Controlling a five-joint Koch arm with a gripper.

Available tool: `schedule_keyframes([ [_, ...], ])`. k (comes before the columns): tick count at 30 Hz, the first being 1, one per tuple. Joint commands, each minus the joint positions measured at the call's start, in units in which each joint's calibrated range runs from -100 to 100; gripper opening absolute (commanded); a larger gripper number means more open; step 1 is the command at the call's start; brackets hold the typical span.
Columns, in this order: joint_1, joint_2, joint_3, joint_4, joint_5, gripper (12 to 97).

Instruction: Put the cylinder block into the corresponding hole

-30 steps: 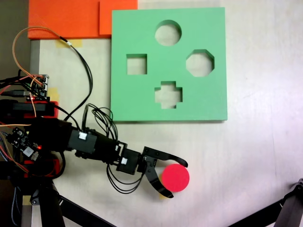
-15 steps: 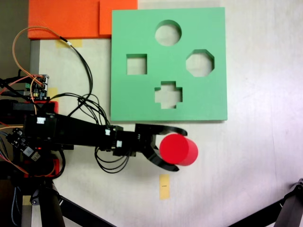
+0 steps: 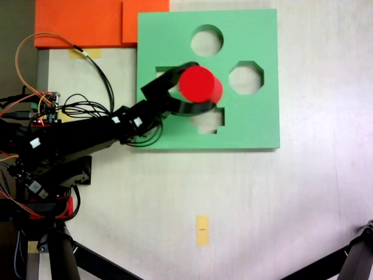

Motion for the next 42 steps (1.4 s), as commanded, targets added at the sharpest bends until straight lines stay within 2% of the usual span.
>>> schedule_keyframes([
  [1,2.05,-2.78,6.82,-4.51,-0.05,34.6],
  [7,5.52,9.23,16.99,-6.91,-0.10,34.7],
  [16,7.77,28.09,27.96,-9.23,-0.10,34.8],
  [42,7.18,44.71,37.03,-11.73,-0.05,34.8],
])
